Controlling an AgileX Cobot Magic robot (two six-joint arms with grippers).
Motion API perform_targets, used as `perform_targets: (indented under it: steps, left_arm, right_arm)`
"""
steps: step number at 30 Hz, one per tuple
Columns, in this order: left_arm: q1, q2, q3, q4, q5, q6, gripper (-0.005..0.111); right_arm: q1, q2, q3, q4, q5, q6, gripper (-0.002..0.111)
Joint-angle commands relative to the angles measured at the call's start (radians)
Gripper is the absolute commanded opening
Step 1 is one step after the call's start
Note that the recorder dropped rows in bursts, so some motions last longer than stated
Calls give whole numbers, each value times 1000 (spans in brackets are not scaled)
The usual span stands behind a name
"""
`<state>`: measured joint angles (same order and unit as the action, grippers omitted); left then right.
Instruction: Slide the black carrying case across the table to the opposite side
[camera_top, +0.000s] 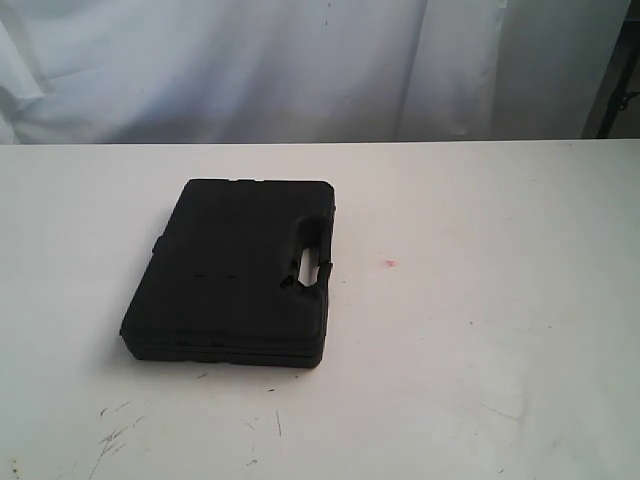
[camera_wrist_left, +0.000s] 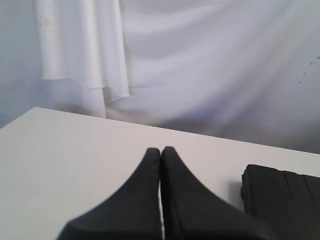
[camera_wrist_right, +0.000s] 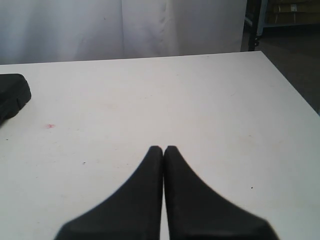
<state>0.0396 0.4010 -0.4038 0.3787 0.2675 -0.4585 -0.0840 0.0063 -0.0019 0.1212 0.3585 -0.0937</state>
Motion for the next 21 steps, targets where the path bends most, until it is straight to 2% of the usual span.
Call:
perform_targets:
  steps: [1,9,15,21]
  left_arm:
    - [3,-80,72,-30,-31,-12,0]
    - [3,-115,134,-62,-28,-12,0]
    - [3,-181,226,-118,-39,13,0]
    - [3,-263,278,-379,6,336,0]
  right_arm:
    - [-8,-6,2,1,-13,-4,0]
    - [-8,-6,2,1,-11,-4,0]
    - [-8,-6,2,1,-13,-4,0]
    - [-8,-6,2,1,-13,-4,0]
